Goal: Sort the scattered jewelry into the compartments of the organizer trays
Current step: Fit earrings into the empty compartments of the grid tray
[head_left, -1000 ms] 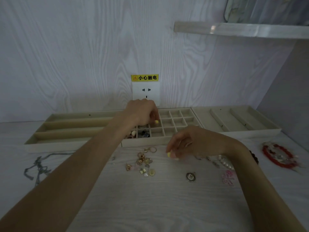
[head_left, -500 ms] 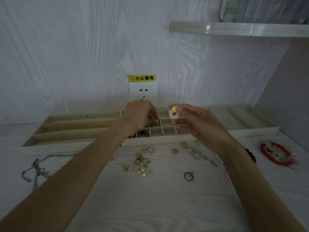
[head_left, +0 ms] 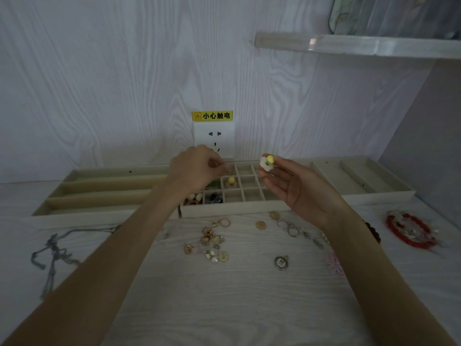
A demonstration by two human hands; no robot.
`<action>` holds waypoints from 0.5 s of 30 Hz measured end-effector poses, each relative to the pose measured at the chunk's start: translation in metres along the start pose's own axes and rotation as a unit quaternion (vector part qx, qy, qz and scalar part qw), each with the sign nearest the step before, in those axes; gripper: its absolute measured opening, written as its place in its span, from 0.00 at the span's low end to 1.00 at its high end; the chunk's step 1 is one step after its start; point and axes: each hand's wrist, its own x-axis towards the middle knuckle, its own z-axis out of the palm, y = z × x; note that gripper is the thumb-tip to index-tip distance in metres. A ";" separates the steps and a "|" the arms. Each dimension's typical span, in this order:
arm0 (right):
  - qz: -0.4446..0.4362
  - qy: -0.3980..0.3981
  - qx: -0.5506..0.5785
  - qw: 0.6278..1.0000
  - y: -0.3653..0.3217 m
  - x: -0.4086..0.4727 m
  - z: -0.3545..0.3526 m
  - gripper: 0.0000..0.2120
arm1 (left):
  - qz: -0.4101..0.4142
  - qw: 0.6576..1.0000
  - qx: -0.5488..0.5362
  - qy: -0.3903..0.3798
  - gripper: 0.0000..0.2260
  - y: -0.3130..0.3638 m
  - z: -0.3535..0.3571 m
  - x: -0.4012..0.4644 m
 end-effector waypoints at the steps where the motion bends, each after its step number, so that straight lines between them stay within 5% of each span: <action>1: -0.002 0.002 0.002 1.000 0.001 0.001 0.000 0.11 | -0.011 1.000 -0.003 0.018 0.09 -0.006 -0.002 -0.004; 11: -0.036 0.019 -0.154 0.987 0.002 0.020 0.004 0.12 | -0.123 0.991 0.003 0.050 0.07 -0.040 -0.007 -0.019; 15: -0.077 0.038 -0.367 0.926 0.001 0.035 0.012 0.11 | -0.143 0.989 -0.002 0.023 0.10 -0.045 -0.007 -0.019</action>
